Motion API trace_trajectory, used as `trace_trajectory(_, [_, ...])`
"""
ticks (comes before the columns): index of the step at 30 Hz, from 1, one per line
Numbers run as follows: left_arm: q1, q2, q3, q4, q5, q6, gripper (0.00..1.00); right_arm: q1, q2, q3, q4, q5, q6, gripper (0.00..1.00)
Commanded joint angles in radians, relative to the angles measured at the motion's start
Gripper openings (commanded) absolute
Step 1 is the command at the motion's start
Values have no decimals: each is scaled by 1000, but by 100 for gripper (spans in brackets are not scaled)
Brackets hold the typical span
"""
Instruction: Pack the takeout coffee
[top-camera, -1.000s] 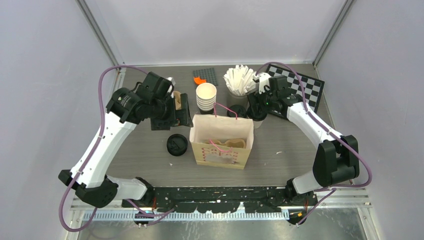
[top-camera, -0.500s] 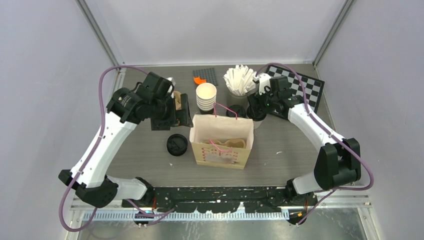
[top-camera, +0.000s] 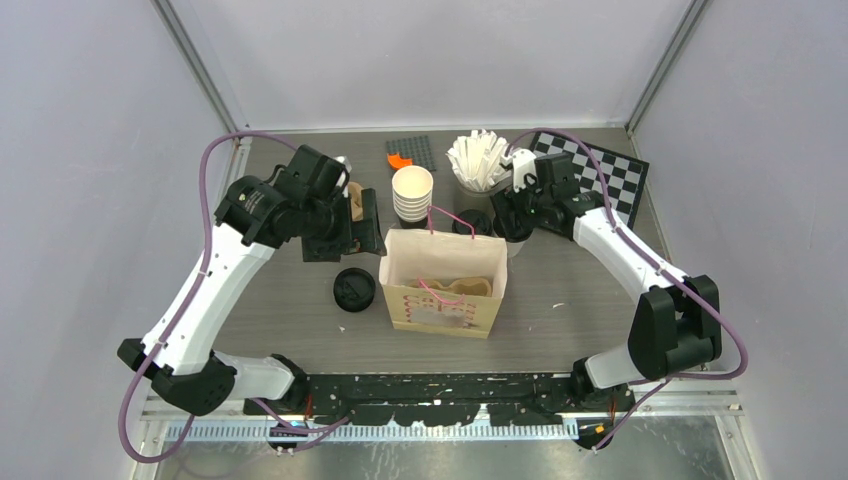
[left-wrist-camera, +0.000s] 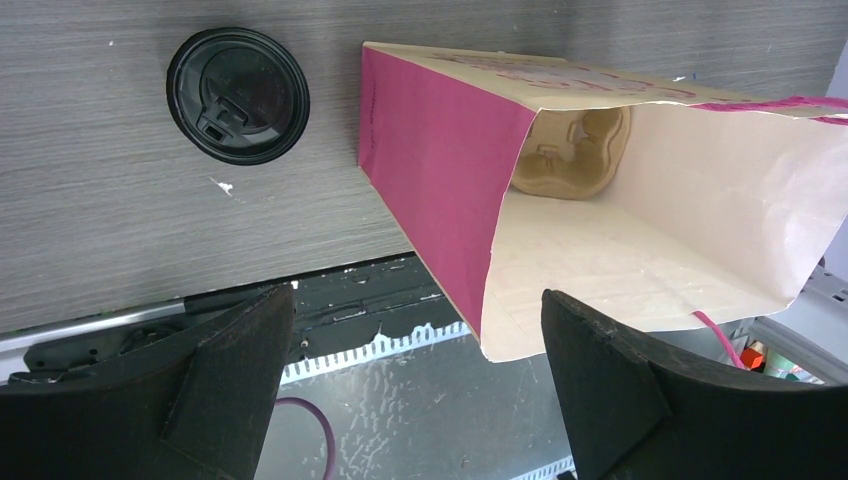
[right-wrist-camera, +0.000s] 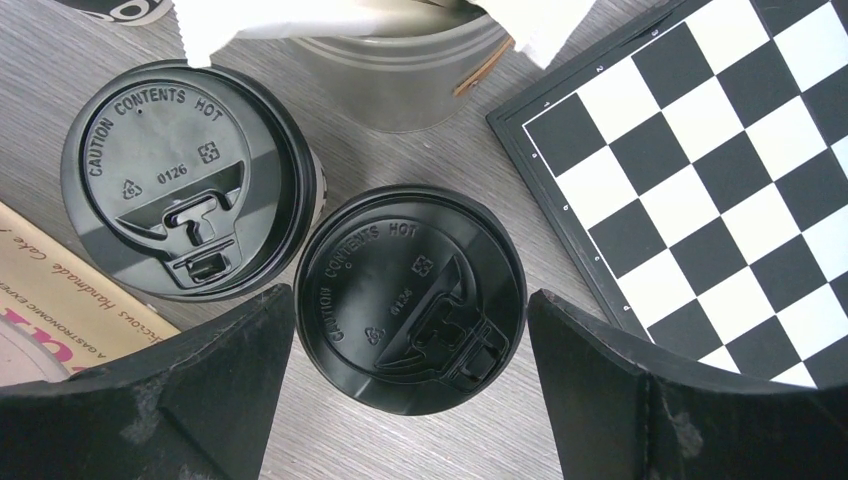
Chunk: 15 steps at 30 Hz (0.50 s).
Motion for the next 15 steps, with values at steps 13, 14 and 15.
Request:
trace_trajectory(13, [2, -24, -6, 31, 3, -6, 95, 20, 10, -41, 47, 60, -21, 90])
trace_trajectory(14, [3, -24, -7, 32, 3, -4, 95, 20, 12, -40, 48, 59, -20, 89])
trace_trajectory(15, [2, -25, -7, 32, 3, -4, 95, 18, 14, -39, 48, 57, -20, 88])
